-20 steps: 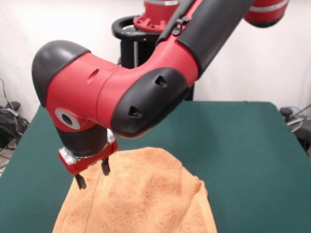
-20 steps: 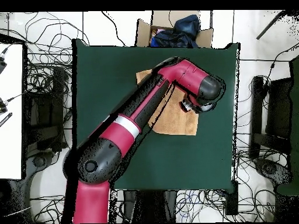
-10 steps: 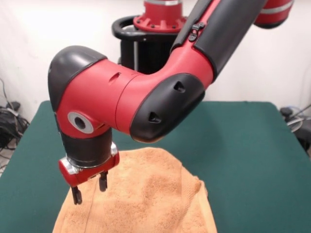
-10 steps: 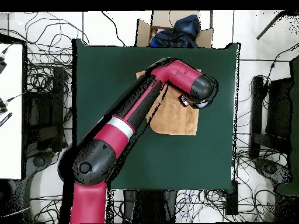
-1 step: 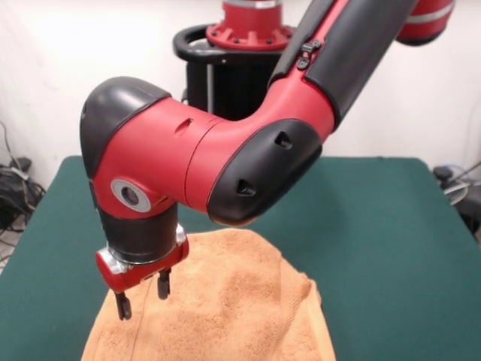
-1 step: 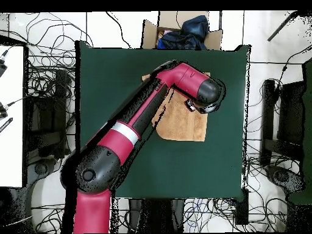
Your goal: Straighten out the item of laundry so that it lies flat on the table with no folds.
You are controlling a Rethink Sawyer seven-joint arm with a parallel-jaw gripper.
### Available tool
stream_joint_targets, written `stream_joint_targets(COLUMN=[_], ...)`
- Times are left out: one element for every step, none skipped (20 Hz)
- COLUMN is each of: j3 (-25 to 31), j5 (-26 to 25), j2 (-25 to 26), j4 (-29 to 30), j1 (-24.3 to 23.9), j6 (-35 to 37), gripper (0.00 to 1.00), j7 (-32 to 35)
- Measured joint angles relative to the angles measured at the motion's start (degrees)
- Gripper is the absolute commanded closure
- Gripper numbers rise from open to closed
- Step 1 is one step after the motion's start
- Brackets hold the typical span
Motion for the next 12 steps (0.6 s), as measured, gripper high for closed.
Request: stream_joint_targets(j3=[0.00, 0.00, -0.01, -0.01, -0.01, -0.01, -0.01, -0.02, -0.07, -0.16, -0.18, -0.19], j5=[0.00, -0.01, -0.01, -0.01, -0.01, -0.01, 0.00, -0.02, -0.19, -0.45, -0.59, -0.96], j2=[0.02, 0.18, 0.36, 0.66, 0.95, 1.27, 1.42, 2.28, 2.59, 2.65, 2.62, 2.60], j4=[-0.02, -0.22, -0.45, -0.84, -1.22, -1.58, -1.75, -2.74, -3.09, -3.30, -3.37, -3.58], j1=[0.01, -0.02, -0.07, -0.18, -0.29, -0.40, -0.45, -0.77, -0.88, -0.96, -0.97, -1.01], j6=[-0.01, 0.01, 0.01, 0.01, 0.01, 0.01, 0.01, 0.01, 0.02, -0.05, -0.05, -0.05], gripper=[0.00, 0.00, 0.00, 0.00, 0.00, 0.00, 0.00, 0.00, 0.00, 0.00, 0.00, 0.00], j7=[0.00, 0.00, 0.00, 0.00, 0.00, 0.00, 0.00, 0.00, 0.00, 0.00, 0.00, 0.00])
